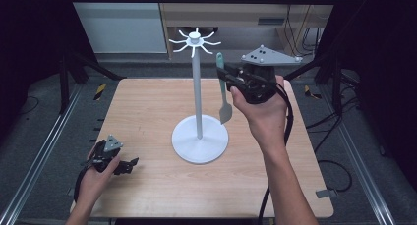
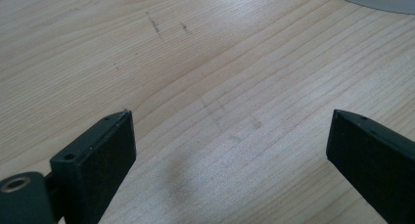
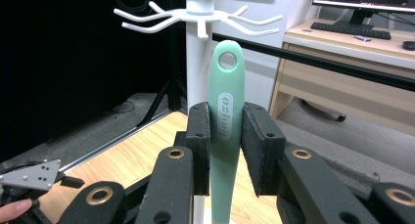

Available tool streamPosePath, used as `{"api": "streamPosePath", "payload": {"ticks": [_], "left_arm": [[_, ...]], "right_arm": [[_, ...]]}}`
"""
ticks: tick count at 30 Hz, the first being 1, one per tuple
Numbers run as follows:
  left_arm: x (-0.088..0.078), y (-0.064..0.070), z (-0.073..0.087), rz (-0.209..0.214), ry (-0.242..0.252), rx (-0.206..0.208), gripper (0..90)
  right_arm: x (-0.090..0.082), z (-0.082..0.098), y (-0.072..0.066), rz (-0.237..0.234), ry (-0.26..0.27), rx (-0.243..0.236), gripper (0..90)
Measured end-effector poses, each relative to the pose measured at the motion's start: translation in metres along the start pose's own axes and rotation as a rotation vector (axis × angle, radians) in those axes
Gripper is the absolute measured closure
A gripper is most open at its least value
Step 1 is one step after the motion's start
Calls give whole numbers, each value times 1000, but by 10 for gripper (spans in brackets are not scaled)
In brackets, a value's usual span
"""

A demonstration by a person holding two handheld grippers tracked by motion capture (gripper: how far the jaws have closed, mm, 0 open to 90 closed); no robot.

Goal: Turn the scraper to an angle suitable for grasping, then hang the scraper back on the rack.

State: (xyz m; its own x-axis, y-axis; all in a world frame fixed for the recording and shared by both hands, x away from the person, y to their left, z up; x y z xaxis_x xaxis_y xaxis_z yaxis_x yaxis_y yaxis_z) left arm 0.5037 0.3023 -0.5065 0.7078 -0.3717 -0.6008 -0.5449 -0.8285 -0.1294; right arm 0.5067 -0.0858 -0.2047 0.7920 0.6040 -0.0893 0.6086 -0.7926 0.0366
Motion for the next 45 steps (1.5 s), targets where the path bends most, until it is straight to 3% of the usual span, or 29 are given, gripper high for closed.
{"api": "streamPosePath", "payload": {"ticks": [10,45], "left_arm": [[0,0,0,0,-1,0,41],[0,0,0,3,-1,5,41]], "right_arm": [[-3,-6,-2,-1,18,-4,744],[11,-9,-6,-39,-24,-16,743]]}}
Point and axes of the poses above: each handheld gripper's, and its own axes: x roughly forward along the jaws, z roughly out of its underside, y roughly to its right, the point moved 4 cm from there along x, roughly forward along the jaws, and after that the axes turned 8 degrees about y, right-handed, at the moved point
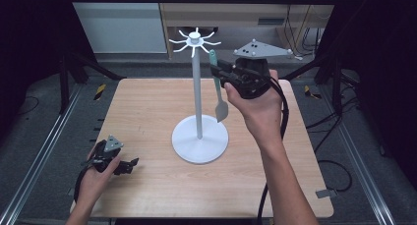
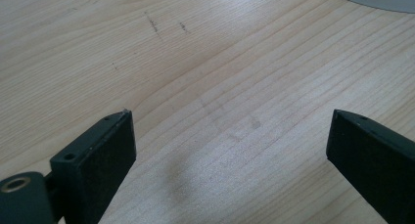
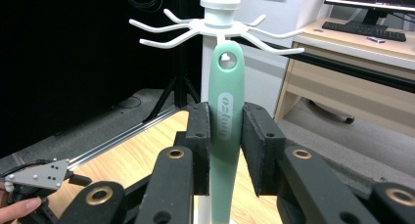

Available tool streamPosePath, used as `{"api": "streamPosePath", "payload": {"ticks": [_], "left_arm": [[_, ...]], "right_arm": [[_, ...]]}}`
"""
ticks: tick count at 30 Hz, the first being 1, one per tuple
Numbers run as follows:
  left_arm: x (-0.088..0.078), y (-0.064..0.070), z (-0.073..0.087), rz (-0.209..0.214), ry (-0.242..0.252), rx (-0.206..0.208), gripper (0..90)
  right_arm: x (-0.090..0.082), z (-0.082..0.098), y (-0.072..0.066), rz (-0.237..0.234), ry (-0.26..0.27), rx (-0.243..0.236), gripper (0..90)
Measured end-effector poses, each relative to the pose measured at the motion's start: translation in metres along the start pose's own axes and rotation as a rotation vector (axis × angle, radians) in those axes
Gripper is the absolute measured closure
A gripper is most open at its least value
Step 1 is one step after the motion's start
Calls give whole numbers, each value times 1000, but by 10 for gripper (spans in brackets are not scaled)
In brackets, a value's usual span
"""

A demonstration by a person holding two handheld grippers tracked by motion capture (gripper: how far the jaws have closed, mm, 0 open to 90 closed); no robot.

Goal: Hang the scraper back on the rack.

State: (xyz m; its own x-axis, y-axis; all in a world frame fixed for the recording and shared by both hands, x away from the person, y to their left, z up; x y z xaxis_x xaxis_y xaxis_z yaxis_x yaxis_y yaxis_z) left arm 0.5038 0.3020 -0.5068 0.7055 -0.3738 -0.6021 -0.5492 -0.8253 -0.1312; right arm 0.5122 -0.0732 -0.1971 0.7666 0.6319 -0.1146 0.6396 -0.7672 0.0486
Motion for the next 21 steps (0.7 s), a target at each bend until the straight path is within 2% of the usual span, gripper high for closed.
{"api": "streamPosePath", "payload": {"ticks": [13,21], "left_arm": [[0,0,0,-1,1,-2,41],[0,0,0,-2,4,-5,40]], "right_arm": [[11,-1,-3,-7,-17,1,743],[12,2,-3,-4,-18,4,742]]}}
Point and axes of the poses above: each handheld gripper's, and its own axes: x roughly forward along the jaws, z roughly out of its underside, y roughly to its right, the point moved 4 cm from there along x, roughly forward along the jaws, and after that the axes turned 8 degrees about y, right-handed, at the moved point
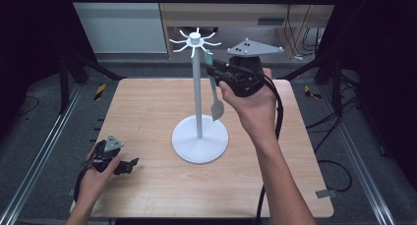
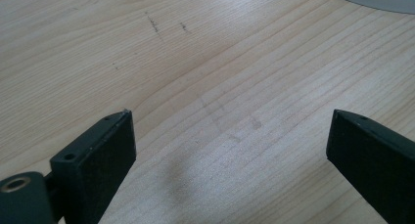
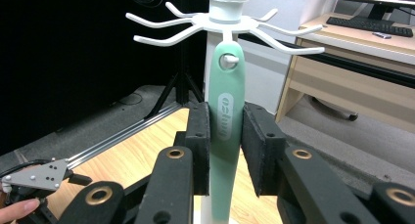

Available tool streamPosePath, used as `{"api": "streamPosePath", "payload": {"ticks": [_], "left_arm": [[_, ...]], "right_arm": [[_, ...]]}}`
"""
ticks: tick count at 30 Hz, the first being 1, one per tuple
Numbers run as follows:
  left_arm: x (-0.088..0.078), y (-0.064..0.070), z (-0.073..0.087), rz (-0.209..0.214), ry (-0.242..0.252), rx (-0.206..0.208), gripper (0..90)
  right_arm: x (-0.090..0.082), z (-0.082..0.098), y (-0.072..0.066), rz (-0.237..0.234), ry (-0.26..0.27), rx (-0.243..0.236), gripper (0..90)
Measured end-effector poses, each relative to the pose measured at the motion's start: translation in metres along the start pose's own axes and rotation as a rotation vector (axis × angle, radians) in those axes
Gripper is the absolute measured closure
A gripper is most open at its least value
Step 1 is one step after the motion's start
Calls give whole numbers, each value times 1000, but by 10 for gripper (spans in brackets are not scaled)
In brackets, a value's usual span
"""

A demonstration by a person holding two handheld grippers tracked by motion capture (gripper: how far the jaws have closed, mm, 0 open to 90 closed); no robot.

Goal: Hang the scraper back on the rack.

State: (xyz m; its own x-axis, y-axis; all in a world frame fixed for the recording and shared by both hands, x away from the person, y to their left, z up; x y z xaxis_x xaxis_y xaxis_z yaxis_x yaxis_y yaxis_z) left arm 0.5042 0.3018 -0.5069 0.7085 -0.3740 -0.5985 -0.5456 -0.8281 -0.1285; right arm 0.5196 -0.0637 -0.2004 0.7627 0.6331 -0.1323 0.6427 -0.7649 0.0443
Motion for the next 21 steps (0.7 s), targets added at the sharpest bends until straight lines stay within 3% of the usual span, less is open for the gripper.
{"api": "streamPosePath", "payload": {"ticks": [14,21], "left_arm": [[0,0,0,5,-2,2,40],[0,1,0,5,-6,2,40]], "right_arm": [[-7,3,1,-3,-1,-7,723],[-16,13,12,49,-18,-12,680]]}}
Point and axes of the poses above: each handheld gripper's, and its own axes: x roughly forward along the jaws, z roughly out of its underside, y roughly to its right, the point moved 4 cm from there along x, roughly forward along the jaws, and after that the axes turned 8 degrees about y, right-handed, at the moved point
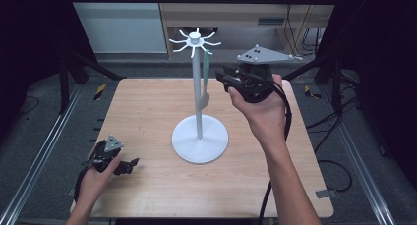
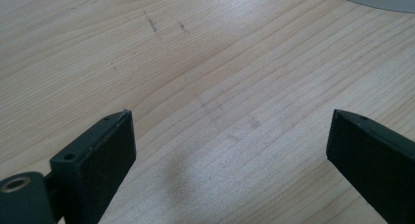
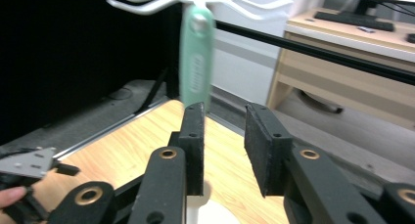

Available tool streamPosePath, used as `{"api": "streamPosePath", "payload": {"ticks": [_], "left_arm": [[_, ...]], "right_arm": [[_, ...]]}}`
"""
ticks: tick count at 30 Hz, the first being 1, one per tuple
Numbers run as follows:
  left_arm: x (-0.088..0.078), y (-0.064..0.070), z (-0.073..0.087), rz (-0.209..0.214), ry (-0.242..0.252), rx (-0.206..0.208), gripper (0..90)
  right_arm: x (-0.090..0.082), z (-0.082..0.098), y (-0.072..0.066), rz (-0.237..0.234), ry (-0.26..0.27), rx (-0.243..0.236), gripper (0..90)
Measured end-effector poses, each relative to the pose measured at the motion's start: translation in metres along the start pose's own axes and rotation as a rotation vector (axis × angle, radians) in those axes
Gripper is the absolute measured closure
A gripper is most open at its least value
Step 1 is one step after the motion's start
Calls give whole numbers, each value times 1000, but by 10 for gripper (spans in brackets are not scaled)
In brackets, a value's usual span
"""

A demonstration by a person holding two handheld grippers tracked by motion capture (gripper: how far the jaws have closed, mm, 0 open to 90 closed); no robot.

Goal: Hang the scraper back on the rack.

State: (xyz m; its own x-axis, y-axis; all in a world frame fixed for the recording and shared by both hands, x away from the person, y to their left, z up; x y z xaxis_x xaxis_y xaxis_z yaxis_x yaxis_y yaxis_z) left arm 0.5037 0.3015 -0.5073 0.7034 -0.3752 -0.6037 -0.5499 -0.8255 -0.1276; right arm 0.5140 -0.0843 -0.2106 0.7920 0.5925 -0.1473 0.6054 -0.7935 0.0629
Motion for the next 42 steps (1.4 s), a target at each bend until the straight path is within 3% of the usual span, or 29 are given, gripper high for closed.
{"api": "streamPosePath", "payload": {"ticks": [4,6,13,21,24,36,37,42], "left_arm": [[0,0,0,0,0,-1,40],[0,0,0,2,-6,5,40],[0,0,1,1,-9,5,40],[0,0,1,0,-12,7,40],[0,0,1,-1,-11,7,40],[-1,0,1,-7,-10,8,40],[-1,0,1,-6,-10,8,40],[0,0,1,-6,-12,10,40]], "right_arm": [[-3,6,7,36,-17,-4,621],[-6,14,15,73,-23,-2,530],[-13,32,31,134,-28,25,356],[-21,51,43,159,-18,30,231],[-26,67,48,183,-23,36,155],[-42,121,55,194,-26,96,87],[-44,133,56,203,-35,94,86],[-48,157,56,194,-69,112,88]]}}
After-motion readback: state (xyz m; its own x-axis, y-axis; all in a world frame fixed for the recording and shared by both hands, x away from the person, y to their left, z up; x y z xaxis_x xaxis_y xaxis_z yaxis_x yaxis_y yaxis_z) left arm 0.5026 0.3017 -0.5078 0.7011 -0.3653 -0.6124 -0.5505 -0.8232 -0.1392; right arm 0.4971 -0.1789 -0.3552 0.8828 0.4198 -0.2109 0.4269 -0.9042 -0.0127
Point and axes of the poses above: each handheld gripper's, and its own axes: x roughly forward along the jaws, z roughly out of its underside, y roughly to its right, the point moved 4 cm from there along x, roughly forward along the jaws, and after that the axes turned 8 degrees about y, right-handed, at the moved point
